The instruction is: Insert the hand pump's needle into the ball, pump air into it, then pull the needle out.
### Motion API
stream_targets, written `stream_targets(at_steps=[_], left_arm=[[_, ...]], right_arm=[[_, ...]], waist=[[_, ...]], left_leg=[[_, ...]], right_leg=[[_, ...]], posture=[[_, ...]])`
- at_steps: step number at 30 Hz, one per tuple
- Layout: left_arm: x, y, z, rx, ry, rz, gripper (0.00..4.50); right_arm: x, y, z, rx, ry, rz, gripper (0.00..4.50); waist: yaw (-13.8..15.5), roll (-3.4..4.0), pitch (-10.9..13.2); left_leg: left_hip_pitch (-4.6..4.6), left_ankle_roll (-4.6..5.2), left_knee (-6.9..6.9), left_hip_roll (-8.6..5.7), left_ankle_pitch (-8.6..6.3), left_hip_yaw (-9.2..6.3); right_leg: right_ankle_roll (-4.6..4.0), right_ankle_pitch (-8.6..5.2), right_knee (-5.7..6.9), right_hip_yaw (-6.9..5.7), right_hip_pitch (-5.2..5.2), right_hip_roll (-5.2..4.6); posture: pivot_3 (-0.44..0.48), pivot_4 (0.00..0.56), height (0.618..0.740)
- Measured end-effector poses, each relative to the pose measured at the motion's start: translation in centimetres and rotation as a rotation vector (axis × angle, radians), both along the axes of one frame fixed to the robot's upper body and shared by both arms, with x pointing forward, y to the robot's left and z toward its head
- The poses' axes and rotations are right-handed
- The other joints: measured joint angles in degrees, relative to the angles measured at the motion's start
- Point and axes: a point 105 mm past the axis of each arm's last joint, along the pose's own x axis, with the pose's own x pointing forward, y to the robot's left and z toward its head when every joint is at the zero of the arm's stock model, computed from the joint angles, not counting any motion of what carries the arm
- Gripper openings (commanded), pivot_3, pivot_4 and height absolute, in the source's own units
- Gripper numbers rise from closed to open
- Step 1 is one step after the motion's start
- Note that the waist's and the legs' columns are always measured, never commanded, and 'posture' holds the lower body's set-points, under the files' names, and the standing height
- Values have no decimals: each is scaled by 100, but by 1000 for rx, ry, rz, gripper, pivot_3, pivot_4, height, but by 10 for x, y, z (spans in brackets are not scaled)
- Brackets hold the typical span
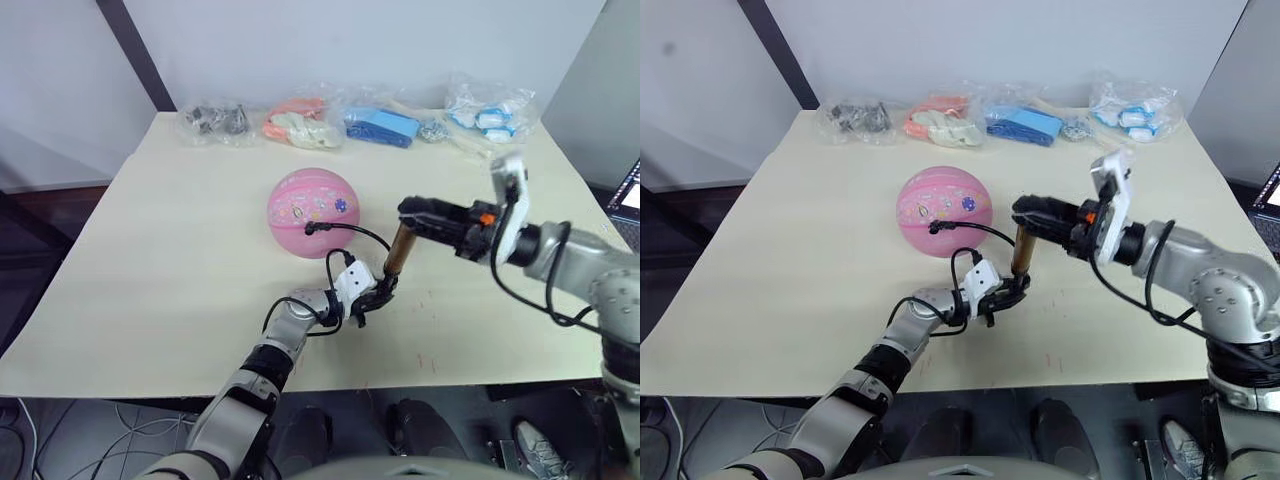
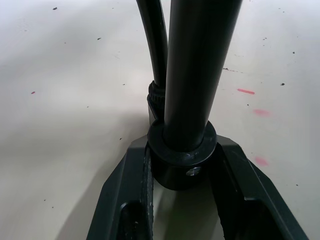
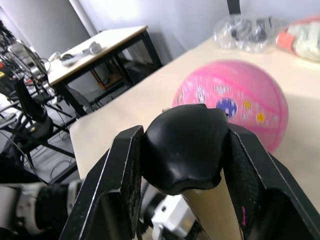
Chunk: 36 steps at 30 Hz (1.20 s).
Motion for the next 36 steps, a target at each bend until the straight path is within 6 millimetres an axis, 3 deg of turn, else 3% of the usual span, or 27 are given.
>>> stream_targets(at_steps=[8, 15, 23, 26, 29, 36], left_arm=[[-1, 1, -2, 3, 6, 3, 1063], [-2, 3, -4, 13, 10, 6, 1063], [-1, -3, 2, -12, 0, -14, 1063], [-1, -5, 5, -23, -2, -25, 1063], [-1, -5, 6, -24, -5, -27, 1063], [0, -5, 7, -25, -9, -24, 1063]], right_arm=[[3, 12, -45, -66, 24, -15, 1759], [1, 12, -48, -76, 3, 4, 1759], [7, 2, -16, -117, 56, 2, 1759], [6, 2, 3, -113, 47, 12, 1759], [3, 0, 32, -90, 2, 29, 1759], [-4, -2, 70, -74, -52, 50, 1758]], waist=[[-4, -5, -29], [2, -30, -66], [38, 16, 8], [58, 29, 22], [57, 30, 40], [45, 28, 73]], left_leg=[[39, -1, -10, 1, -1, 8], [71, -2, -48, 1, -1, 11], [28, -2, -43, -8, -1, 6], [-28, -2, -23, -13, 0, -6], [-29, -2, -20, -25, 0, -5], [-32, -1, -15, -29, 0, -5]], right_leg=[[-1, -1, -2, 12, 7, 2], [-14, -10, -5, 17, 20, 4], [-15, -7, -8, 10, -10, -12], [-37, 7, -4, -6, -51, -18], [-34, 7, -3, -10, -50, -35], [-28, 7, -1, -12, -50, -41]], posture=[[0, 150, 740], [0, 150, 740], [0, 150, 740], [0, 150, 740], [0, 150, 740], [0, 150, 740]])
